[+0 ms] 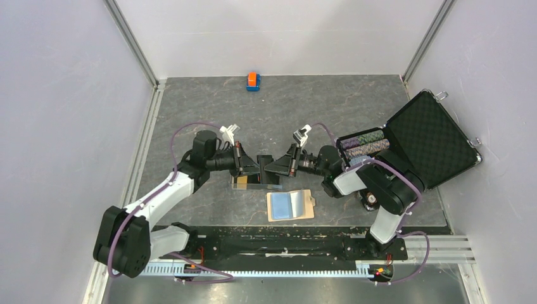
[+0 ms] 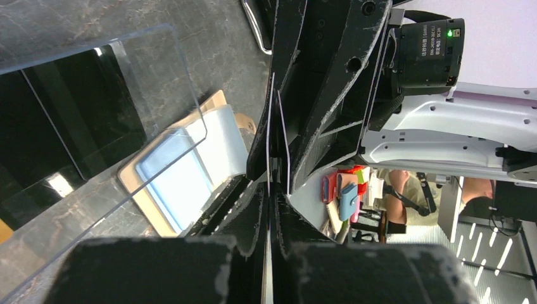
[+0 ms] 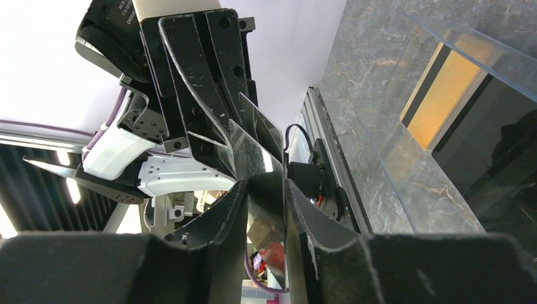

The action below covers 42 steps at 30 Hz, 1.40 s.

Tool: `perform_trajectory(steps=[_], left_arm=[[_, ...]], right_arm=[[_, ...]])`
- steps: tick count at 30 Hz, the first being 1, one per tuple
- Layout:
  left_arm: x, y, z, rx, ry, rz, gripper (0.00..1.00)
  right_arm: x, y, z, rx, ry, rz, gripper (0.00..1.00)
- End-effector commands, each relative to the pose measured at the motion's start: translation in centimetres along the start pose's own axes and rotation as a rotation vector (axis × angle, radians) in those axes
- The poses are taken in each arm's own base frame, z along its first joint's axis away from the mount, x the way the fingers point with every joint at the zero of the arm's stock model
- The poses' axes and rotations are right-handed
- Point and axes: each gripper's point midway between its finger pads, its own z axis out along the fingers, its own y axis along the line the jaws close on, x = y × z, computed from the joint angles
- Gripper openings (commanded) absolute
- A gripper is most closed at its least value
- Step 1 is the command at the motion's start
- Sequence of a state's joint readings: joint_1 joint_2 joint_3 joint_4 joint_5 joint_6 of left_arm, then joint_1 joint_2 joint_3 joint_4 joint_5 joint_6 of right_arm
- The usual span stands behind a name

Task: Put the credit cards into the card holder
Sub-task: Place the credit card in the storage box.

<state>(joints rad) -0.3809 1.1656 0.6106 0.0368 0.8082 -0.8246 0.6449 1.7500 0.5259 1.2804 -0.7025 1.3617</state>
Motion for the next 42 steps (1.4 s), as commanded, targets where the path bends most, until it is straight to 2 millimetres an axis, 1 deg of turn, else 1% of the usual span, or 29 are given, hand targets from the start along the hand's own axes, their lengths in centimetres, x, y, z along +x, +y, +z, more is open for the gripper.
perform_trajectory(steps=[1, 3, 4, 6, 11, 13, 15, 18, 20, 23, 27, 30, 35, 39, 42], left_arm=[[-0.8, 1.8, -0.1, -0.066, -0.037, 0.059, 0.02], [-1.0, 2.4, 0.0, -0.080, -0.043, 0.064, 0.02], [-0.7, 2.8, -0.1, -0.097, -0.032, 0.047, 0.02], [-0.8, 3.5, -0.2, -0.120, -0.034, 0.038, 0.02], [-1.2, 5.1, -1.1, -0.212, -0.057, 0.046, 0.02], [-1.3, 6.3, -1.9, -0.296, -0.067, 0.044, 0.02], [-1.6, 7.1, -2.7, -0.366, -0.082, 0.049, 0.02], [-2.1, 7.7, -4.2, -0.458, -0.116, 0.065, 0.02], [-2.7, 7.8, -5.3, -0.512, -0.150, 0.084, 0.02], [-3.1, 7.6, -6.3, -0.537, -0.182, 0.098, 0.02], [-3.1, 7.2, -6.9, -0.540, -0.199, 0.101, 0.02], [-3.1, 6.8, -7.0, -0.524, -0.202, 0.108, 0.02], [-2.5, 5.2, -6.3, -0.425, -0.170, 0.131, 0.02], [-1.8, 4.1, -5.9, -0.351, -0.149, 0.133, 0.02], [-1.0, 3.8, -5.8, -0.316, -0.138, 0.119, 0.02]], right_arm=[[0.6, 0.7, 0.1, -0.054, 0.020, -0.045, 0.27], [0.8, 0.0, 0.1, -0.040, 0.024, -0.040, 0.25], [0.8, -0.3, 0.1, -0.031, 0.026, -0.038, 0.24], [0.8, -0.8, 0.2, -0.019, 0.028, -0.036, 0.21], [0.9, -2.1, 0.3, 0.018, 0.037, -0.046, 0.05], [0.9, -2.5, 0.3, 0.032, 0.038, -0.055, 0.01], [0.8, -2.9, 0.4, 0.056, 0.038, -0.070, 0.00], [0.5, -3.9, 0.4, 0.109, 0.044, -0.092, 0.00], [0.2, -4.2, 0.5, 0.135, 0.045, -0.111, 0.00], [-0.4, -4.3, 0.7, 0.152, 0.049, -0.142, 0.00], [-0.9, -4.4, 1.0, 0.167, 0.047, -0.160, 0.00], [-1.4, -5.0, 1.3, 0.194, 0.046, -0.175, 0.00], [-1.9, -7.2, 1.3, 0.297, 0.055, -0.187, 0.00], [-2.5, -8.8, 0.7, 0.407, 0.036, -0.181, 0.03], [-2.6, -9.9, -0.1, 0.484, 0.034, -0.186, 0.09]])
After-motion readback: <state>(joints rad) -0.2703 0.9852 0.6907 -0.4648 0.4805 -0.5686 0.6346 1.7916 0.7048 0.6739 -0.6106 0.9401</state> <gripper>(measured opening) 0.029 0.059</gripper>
